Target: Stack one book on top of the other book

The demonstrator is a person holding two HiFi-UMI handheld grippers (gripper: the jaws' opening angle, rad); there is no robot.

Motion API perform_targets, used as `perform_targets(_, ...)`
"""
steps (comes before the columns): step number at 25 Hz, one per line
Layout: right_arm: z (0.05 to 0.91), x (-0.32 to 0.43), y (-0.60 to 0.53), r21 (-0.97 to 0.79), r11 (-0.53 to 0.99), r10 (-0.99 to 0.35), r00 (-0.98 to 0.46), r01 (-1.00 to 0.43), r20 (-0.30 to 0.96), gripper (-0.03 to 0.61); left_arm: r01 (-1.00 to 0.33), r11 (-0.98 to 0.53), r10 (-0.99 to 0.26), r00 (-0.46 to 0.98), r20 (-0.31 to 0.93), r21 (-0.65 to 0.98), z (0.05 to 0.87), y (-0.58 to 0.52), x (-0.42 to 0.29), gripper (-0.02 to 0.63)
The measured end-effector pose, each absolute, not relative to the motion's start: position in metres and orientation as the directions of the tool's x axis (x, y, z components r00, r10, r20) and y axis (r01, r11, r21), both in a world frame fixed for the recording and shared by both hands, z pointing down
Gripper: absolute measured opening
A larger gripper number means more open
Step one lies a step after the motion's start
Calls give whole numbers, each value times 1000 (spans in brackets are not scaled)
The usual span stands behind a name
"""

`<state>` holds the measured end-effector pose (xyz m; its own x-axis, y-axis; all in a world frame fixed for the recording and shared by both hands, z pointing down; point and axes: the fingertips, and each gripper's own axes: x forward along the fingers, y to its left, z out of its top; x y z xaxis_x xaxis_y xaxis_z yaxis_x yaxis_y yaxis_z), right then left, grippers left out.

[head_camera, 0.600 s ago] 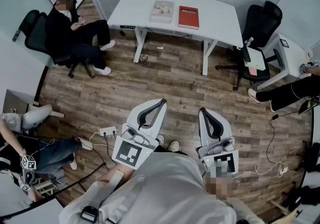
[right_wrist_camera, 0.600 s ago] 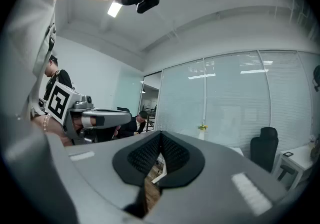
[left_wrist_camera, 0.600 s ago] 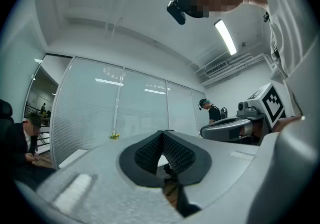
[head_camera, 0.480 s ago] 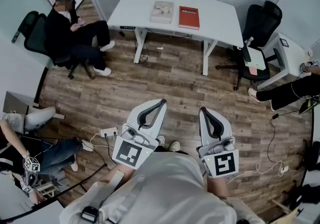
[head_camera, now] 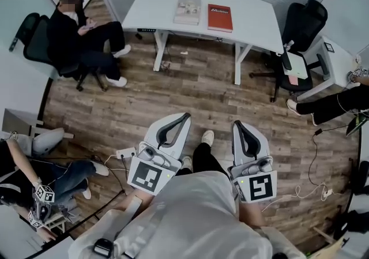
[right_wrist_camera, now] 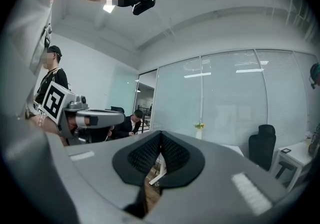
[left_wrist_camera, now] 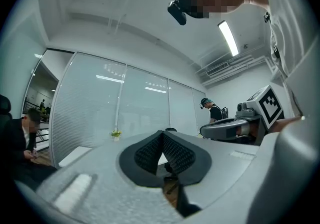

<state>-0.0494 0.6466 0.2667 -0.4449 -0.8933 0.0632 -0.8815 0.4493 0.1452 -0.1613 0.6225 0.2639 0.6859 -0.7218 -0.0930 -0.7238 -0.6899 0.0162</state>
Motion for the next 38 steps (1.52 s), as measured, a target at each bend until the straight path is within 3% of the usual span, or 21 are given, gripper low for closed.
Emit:
perform_targets(11,281,-19,566,138,451,-893,-445,-882,69,0,-730,-683,-729,680,-80,14,276,543,-132,0)
perform_targets(38,296,121,297,120,498,-866,-486,-859,115,2,-742,-670,-742,668,-53,22,284,270,13,0)
